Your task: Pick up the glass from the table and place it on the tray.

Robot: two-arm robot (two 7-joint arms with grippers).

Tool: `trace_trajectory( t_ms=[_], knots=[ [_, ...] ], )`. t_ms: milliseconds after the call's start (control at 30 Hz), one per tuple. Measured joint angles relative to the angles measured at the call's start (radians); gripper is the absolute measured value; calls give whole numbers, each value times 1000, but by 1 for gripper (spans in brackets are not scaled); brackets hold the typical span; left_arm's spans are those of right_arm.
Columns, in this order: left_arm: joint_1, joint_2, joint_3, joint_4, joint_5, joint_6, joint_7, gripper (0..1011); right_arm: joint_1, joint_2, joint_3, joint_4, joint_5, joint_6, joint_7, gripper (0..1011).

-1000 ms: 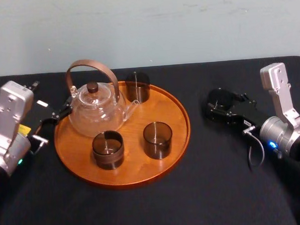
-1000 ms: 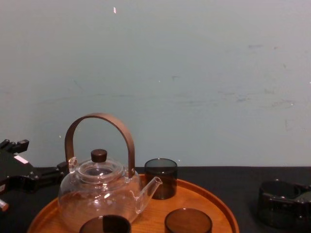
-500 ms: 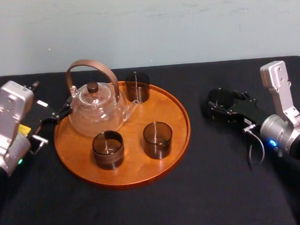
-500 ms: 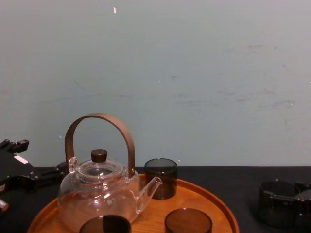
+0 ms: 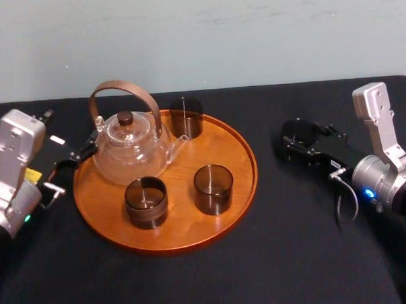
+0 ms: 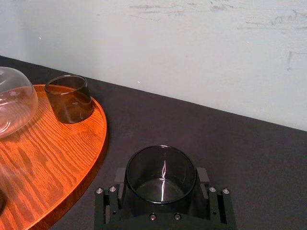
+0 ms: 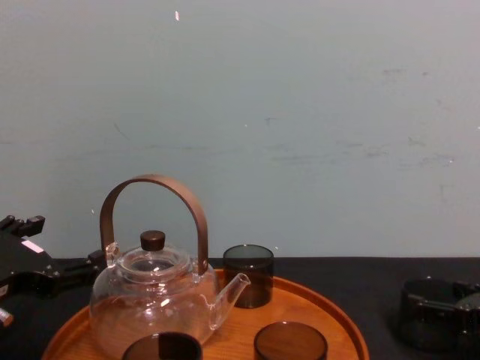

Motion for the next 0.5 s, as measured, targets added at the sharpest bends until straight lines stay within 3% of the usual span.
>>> trace_trajectory(
  t_ms=[267, 500],
  knots=[
    [0, 0, 0, 0, 0, 0, 0, 1001, -9, 6, 6, -22, 10, 1, 10, 889],
    [0, 0, 0, 0, 0, 0, 0, 1001, -45, 32, 13, -120, 22, 28, 16, 889]
  ],
)
